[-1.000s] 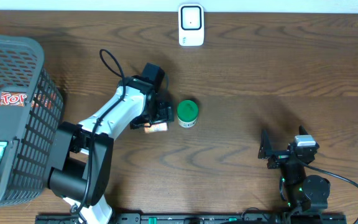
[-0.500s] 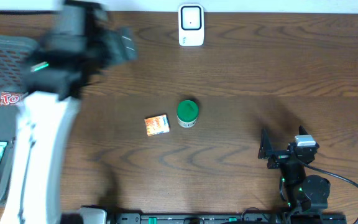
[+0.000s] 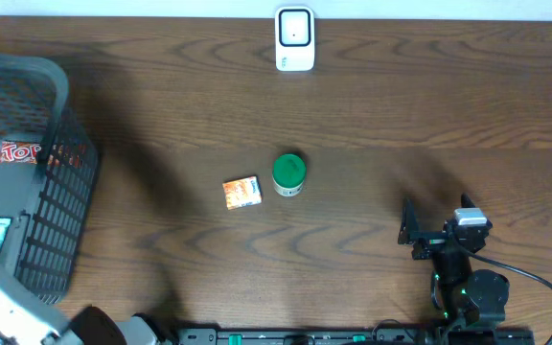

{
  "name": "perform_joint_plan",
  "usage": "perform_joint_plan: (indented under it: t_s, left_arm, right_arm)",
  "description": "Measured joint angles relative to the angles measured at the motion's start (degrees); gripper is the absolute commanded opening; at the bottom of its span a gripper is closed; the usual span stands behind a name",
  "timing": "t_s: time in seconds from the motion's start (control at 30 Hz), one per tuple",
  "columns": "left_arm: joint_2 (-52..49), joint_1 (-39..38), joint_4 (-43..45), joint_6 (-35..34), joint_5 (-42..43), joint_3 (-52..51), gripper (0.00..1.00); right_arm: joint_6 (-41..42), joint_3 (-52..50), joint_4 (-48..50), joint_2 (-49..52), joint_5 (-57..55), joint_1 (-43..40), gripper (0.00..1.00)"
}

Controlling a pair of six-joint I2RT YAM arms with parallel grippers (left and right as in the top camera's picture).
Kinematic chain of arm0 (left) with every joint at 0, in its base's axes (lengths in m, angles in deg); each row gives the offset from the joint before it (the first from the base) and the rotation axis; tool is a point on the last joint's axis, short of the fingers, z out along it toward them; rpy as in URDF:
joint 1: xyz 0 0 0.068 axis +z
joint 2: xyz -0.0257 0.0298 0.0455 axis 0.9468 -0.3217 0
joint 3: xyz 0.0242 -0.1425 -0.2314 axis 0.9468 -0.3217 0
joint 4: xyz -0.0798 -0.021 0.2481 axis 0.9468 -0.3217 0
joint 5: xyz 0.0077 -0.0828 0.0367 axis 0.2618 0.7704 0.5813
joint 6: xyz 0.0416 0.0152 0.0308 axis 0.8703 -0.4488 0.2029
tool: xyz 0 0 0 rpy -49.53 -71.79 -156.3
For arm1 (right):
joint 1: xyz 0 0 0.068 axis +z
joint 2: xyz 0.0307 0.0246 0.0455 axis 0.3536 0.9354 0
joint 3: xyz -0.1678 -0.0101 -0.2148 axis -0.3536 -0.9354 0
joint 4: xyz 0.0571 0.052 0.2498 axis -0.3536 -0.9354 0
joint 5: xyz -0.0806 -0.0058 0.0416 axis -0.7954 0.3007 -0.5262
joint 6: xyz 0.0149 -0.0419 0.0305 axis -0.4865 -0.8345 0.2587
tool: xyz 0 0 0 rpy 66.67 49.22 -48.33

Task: Scan the item barcode
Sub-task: 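Reach into the basket and grasp the mint-green tissue pack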

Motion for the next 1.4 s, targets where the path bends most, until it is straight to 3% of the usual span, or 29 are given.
perform_joint_plan:
  t_s: [0.17, 0.43, 0.93, 1.4]
  left_arm:
    - [-3.91, 5.33, -0.15, -2.99, 0.00, -4.09, 0.99]
    - [-12.22, 4.02, 0.61, -1.97, -4.20, -6.27, 0.99]
    - [-26.03, -4.09, 9.66, 17.73, -14.95, -6.43, 0.98]
    - [-39.71, -6.99, 11.06, 21.09, -26.38, -6.45, 0.98]
  right_arm:
    - [0.00, 0.00, 0.00, 0.00, 0.00, 0.00, 0.99]
    - [0.00, 0.00, 0.00, 0.00, 0.00, 0.00, 0.99]
    - [0.00, 0.00, 0.00, 0.02, 0.00, 0.00, 0.99]
    - [0.00, 0.00, 0.00, 0.02, 0.00, 0.00, 0.99]
